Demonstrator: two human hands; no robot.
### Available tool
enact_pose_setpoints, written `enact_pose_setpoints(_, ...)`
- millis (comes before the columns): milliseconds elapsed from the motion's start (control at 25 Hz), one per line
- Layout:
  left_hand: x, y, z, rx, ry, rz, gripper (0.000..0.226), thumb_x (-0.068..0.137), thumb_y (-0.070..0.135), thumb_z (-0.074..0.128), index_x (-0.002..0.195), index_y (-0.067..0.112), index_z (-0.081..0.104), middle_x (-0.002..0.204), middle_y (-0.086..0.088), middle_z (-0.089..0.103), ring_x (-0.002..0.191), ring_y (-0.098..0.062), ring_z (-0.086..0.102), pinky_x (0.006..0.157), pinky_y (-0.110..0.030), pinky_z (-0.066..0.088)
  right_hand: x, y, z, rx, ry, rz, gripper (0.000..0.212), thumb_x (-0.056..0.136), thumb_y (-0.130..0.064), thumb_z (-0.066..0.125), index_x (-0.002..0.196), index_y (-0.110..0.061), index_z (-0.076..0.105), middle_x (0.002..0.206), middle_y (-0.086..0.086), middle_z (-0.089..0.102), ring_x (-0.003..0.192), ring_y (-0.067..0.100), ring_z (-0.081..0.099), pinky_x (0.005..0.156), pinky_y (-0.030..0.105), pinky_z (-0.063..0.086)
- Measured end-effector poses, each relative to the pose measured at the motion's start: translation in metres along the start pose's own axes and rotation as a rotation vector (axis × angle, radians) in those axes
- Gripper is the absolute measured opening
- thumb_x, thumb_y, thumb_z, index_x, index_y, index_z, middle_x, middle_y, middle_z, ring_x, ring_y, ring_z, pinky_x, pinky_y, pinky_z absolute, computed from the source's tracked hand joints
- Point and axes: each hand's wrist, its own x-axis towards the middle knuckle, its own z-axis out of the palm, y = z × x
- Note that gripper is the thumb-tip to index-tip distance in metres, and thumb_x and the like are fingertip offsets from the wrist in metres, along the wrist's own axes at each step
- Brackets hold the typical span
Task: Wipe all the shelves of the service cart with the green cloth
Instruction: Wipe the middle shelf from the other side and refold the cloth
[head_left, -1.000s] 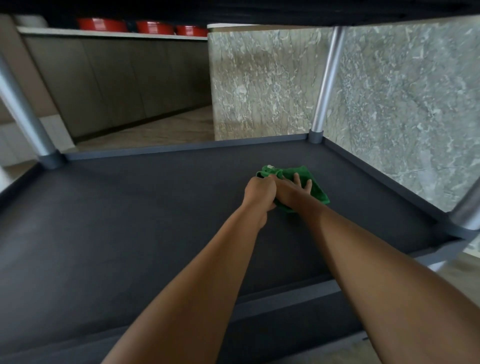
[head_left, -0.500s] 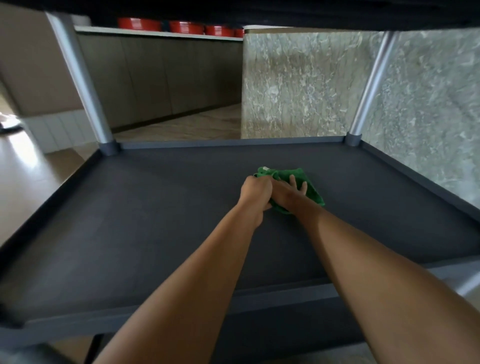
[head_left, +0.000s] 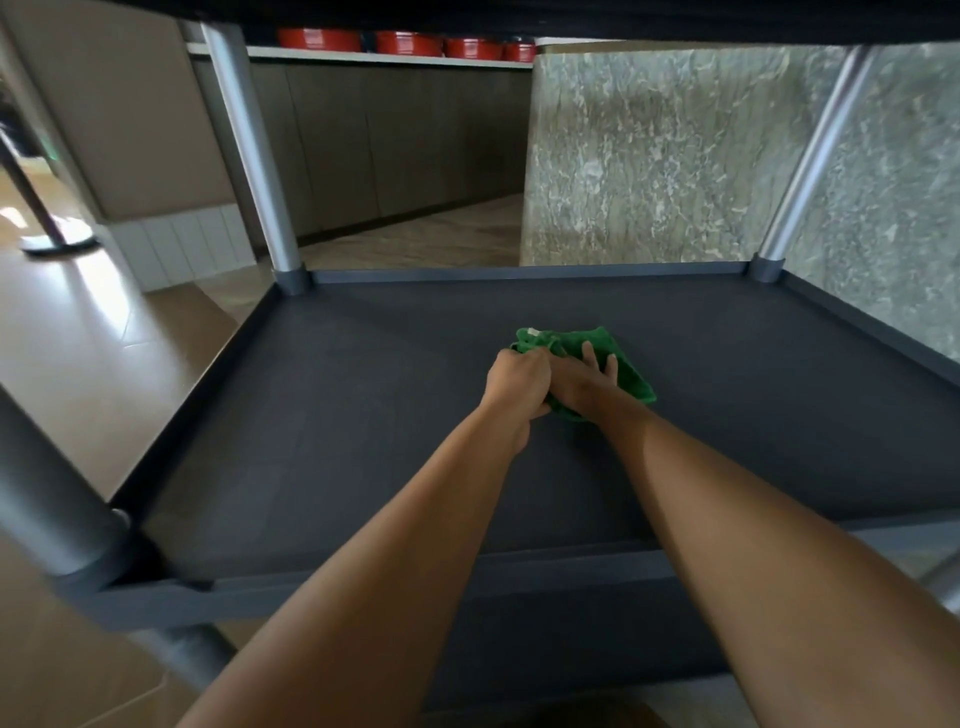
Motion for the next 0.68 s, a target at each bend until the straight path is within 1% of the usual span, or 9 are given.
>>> enact_pose_setpoints(80, 0.001, 0.005, 0.001, 0.012, 0.009, -0.012, 0.033, 0.094, 0.010, 0.039, 0.122, 0.002, 0.054, 0.112, -0.020, 0.062, 0.095, -0.026, 0.061, 0.088, -0.039, 0.056, -0.001, 0.004, -0.003, 0.031, -0.013, -0.001, 0.054, 0.098, -0.048, 0.022, 0.148, -0.028, 0.026, 0.159, -0.007, 0.011, 0.146, 0.022, -0.008, 0.114, 0.051, -0.012)
enact_pose_setpoints(200, 0.002, 0.016, 0.001, 0.052, 0.022, -0.041, 0.031, 0.095, 0.007, 0.041, 0.120, -0.001, 0.055, 0.112, -0.024, 0.063, 0.102, -0.032, 0.063, 0.091, -0.042, 0.054, 0.002, 0.006, -0.007, 0.137, -0.015, 0.017, 0.060, 0.096, -0.048, 0.028, 0.150, -0.022, 0.023, 0.160, 0.002, 0.007, 0.146, 0.023, -0.007, 0.114, 0.047, -0.014)
enact_pose_setpoints(360, 0.004, 0.016, -0.007, 0.047, 0.039, -0.037, 0.032, 0.094, 0.010, 0.041, 0.121, 0.001, 0.056, 0.113, -0.022, 0.062, 0.104, -0.032, 0.062, 0.089, -0.043, 0.055, 0.007, -0.012, 0.003, 0.023, -0.019, 0.075, 0.056, 0.098, -0.046, 0.023, 0.150, -0.029, 0.015, 0.159, -0.006, 0.006, 0.146, 0.022, -0.010, 0.114, 0.053, -0.012)
enact_pose_setpoints(560, 0.006, 0.008, -0.040, 0.015, 0.097, -0.013, 0.036, 0.093, 0.017, 0.042, 0.125, 0.005, 0.053, 0.118, -0.016, 0.060, 0.104, -0.028, 0.061, 0.087, -0.042, 0.056, 0.010, -0.049, 0.019, 0.087, -0.021, 0.037, 0.058, 0.096, -0.053, 0.020, 0.150, -0.032, 0.018, 0.159, -0.012, 0.005, 0.145, 0.025, -0.012, 0.112, 0.053, -0.016)
enact_pose_setpoints(680, 0.007, 0.006, -0.065, -0.003, 0.153, 0.003, 0.035, 0.092, 0.019, 0.043, 0.122, 0.005, 0.055, 0.115, -0.017, 0.062, 0.102, -0.029, 0.062, 0.086, -0.041, 0.056, 0.010, -0.077, 0.032, 0.125, -0.044, -0.003, 0.058, 0.094, -0.052, 0.020, 0.149, -0.033, 0.020, 0.158, -0.015, 0.005, 0.145, 0.028, -0.013, 0.110, 0.054, -0.018)
